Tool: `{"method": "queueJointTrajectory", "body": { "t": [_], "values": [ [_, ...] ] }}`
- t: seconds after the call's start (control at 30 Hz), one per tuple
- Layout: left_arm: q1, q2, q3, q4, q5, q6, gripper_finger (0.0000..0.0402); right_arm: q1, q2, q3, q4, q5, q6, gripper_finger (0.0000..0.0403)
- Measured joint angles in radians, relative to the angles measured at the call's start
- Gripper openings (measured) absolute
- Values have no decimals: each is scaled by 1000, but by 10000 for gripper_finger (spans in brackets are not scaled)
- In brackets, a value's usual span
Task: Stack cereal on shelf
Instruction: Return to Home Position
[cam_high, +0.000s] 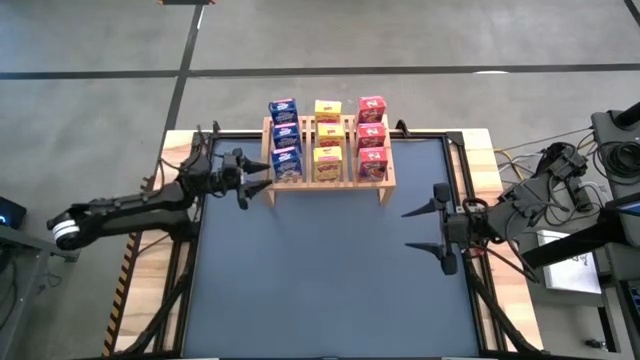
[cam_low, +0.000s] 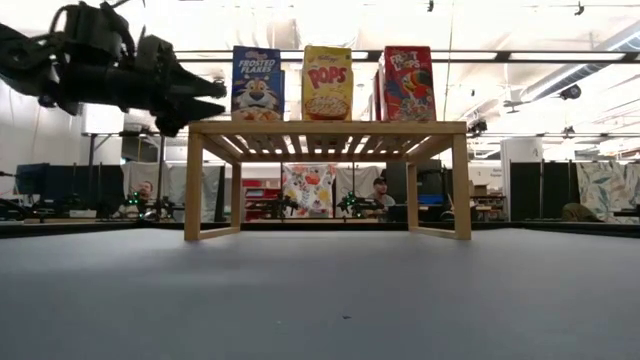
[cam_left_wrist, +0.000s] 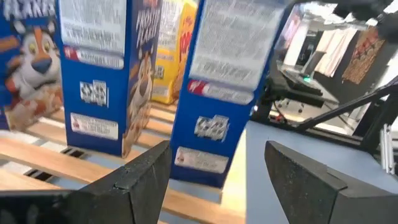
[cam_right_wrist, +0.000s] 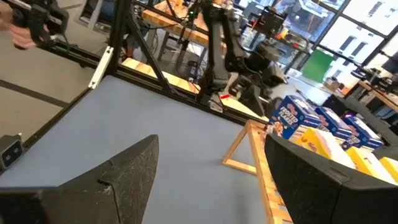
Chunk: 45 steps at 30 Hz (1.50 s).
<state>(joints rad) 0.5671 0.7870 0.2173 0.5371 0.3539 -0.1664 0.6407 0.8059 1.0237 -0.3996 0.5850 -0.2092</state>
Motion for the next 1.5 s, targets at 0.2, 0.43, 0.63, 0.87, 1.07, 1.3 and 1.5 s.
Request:
{"method": "queueJointTrajectory", "body": {
  "t": [0.2,0.43,0.63,0.87,1.07,1.3,1.5],
  "values": [
    [-1,-154,0,-56,0,-37,243,0,-34,-1,-58,114,7,276],
    [-2,-286,0,-72,4,-88,230,0,-165,-60,-75,123,48,238],
    [-5,-332,38,-134,11,-89,174,0,-309,-176,-28,132,53,201],
    [-5,-359,228,-446,23,-2,63,0,-473,-299,-4,203,40,154],
    [-11,-403,248,-505,23,35,6,0,-620,-423,96,197,-3,107],
    [-14,-527,94,-393,22,-30,1,0,-803,-540,161,197,-53,55],
    [-16,-613,-76,-252,-21,-83,0,0,-775,-583,266,139,-105,28]
  ]
}}
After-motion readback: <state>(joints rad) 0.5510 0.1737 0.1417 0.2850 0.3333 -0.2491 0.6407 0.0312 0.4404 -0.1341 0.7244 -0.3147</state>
